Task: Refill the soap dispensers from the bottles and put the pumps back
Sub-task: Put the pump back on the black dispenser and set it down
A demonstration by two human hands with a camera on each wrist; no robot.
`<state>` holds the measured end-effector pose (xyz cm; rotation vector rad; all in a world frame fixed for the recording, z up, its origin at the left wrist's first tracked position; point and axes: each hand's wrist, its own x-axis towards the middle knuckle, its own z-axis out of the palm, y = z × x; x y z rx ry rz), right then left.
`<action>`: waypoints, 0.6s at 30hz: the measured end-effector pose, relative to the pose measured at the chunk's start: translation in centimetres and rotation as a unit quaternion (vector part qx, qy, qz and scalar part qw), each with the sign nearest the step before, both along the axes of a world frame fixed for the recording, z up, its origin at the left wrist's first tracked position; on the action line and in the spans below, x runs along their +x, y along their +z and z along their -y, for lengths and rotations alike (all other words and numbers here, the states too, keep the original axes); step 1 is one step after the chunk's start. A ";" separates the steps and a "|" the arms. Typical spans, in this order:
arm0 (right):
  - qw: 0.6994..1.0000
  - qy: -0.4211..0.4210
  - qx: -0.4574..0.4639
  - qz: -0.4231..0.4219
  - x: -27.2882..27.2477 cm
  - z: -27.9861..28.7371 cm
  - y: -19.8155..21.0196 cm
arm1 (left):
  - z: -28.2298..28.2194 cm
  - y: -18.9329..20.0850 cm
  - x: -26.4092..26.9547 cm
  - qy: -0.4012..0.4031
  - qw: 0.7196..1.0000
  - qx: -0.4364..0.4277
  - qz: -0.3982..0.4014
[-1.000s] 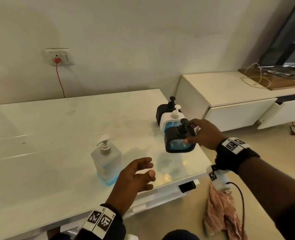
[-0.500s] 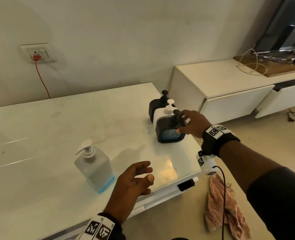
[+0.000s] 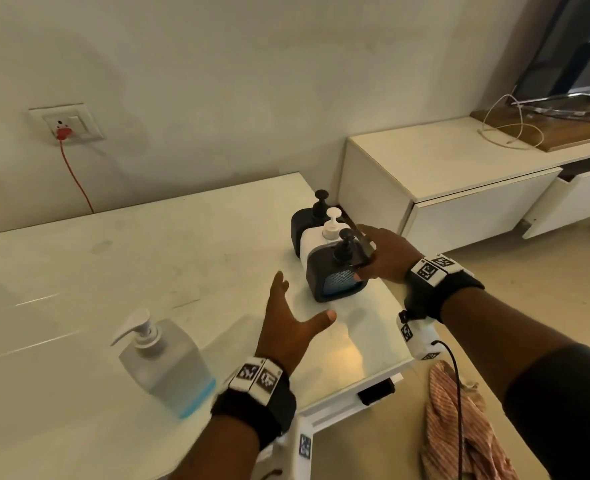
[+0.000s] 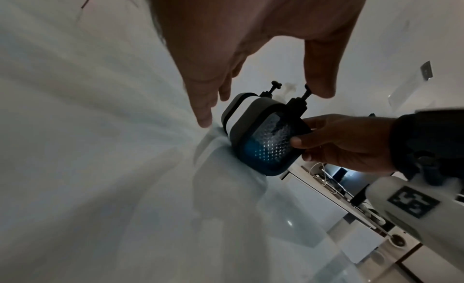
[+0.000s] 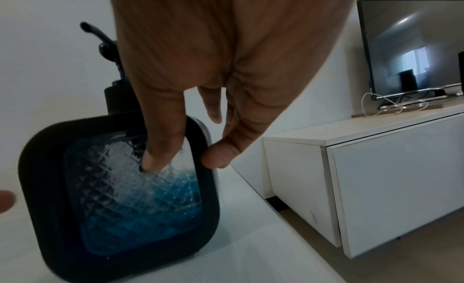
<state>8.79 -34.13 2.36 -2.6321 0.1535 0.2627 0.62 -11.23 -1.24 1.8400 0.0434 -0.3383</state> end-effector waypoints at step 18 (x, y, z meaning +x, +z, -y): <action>0.994 0.092 0.065 0.002 2.1 1.0 -2.3 | 4.6 -5.0 10.9 -0.066 0.985 -0.031 0.159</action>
